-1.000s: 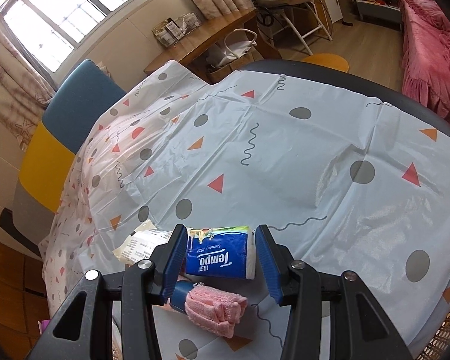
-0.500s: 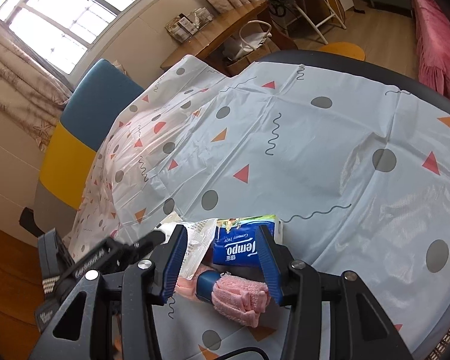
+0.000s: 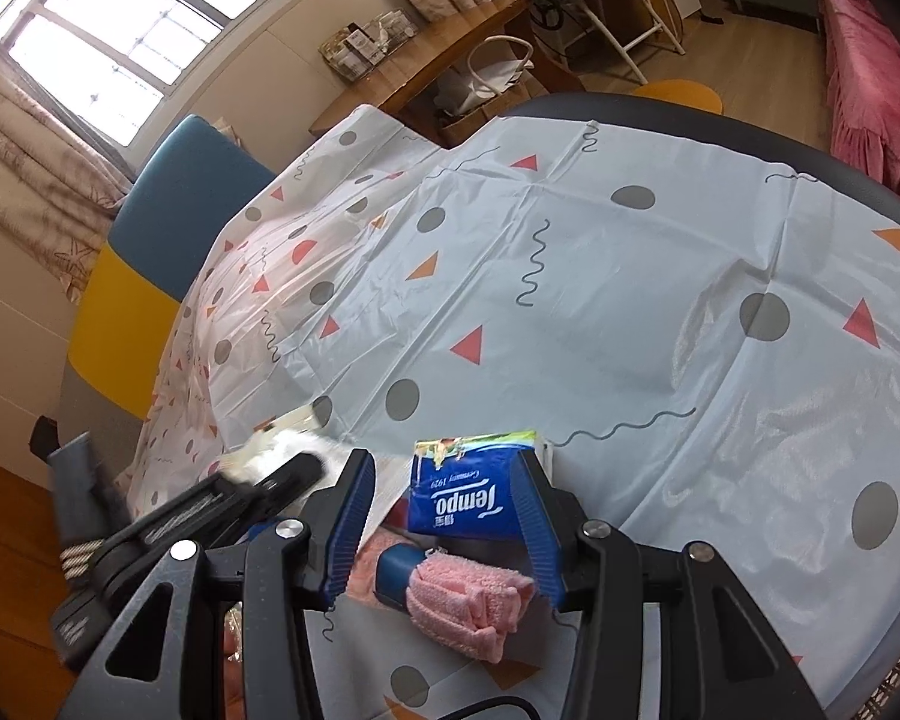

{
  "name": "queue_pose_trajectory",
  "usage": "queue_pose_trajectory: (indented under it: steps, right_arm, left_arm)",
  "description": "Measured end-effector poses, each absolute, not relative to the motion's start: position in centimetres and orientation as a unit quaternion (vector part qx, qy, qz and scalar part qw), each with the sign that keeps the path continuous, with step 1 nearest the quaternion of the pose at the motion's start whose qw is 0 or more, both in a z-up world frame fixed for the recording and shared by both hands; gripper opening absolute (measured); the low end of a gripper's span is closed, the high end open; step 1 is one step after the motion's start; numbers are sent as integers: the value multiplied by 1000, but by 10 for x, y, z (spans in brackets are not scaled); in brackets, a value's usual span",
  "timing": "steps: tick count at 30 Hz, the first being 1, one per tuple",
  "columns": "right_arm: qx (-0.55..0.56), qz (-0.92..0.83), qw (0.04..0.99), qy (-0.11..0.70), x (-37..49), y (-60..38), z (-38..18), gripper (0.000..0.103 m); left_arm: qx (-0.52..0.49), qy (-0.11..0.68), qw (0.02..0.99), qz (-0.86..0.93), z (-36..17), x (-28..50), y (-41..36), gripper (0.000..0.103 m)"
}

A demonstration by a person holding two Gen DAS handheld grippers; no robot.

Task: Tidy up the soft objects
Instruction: 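Grasp the white packet beside the brown scrunchie with the left gripper, then grasp the brown satin scrunchie with the right gripper while the left carries the white packet toward the tray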

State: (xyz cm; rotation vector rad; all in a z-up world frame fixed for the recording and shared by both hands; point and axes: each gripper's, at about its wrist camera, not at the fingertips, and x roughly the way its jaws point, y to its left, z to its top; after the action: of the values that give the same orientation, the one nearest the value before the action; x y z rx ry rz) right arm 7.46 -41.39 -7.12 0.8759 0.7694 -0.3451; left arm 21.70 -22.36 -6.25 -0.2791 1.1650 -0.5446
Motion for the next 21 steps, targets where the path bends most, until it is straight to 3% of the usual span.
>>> queue_pose_trajectory:
  steps: [7,21]
  right_arm:
    - [390,-150,828,374,81,-405,-72,47]
    - [280,-50,857,431,124,-342,-68,49]
  left_arm:
    - [-61,475,833,-276,-15,168,-180,32]
    - [7,398,870,-291,11,61,-96,32]
